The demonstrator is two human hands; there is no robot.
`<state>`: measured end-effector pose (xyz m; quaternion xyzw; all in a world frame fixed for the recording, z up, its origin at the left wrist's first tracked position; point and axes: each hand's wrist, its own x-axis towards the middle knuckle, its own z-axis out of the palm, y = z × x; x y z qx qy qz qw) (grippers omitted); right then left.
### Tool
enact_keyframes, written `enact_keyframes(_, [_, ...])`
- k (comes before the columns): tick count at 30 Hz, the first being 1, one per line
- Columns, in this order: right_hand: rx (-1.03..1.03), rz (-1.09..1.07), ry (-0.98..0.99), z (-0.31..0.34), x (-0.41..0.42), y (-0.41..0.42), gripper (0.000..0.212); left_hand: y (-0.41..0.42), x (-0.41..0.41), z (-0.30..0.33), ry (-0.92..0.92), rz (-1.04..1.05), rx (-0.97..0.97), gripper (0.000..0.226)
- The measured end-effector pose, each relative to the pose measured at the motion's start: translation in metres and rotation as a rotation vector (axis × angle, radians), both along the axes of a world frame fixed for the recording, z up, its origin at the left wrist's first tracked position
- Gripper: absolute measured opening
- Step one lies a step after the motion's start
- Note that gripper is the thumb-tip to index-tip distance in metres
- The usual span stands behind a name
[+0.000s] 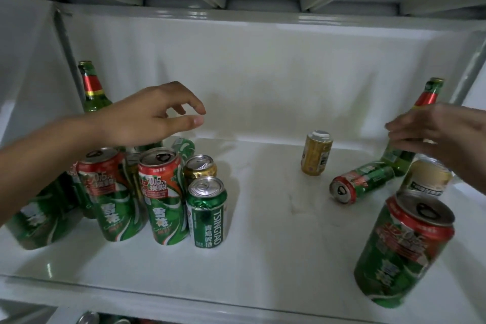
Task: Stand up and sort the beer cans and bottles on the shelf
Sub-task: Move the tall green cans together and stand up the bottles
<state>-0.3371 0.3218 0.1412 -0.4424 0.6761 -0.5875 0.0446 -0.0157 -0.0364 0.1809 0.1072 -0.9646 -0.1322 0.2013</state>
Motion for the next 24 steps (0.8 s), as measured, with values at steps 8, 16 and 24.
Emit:
enact_keyframes(8, [0.457, 0.065, -0.071, -0.001, 0.001, -0.03, 0.034, -0.031, -0.046, 0.003, -0.305, -0.063, -0.11, 0.03])
enact_keyframes(16, [0.808, 0.116, 0.101, -0.031, -0.041, -0.046, 0.037, -0.044, -0.071, -0.012, -0.417, -0.08, -0.039, 0.029])
enact_keyframes(24, [1.069, 0.143, 0.446, -0.057, -0.072, -0.067, 0.038, -0.066, -0.091, -0.027, -0.68, 0.031, -0.139, 0.036])
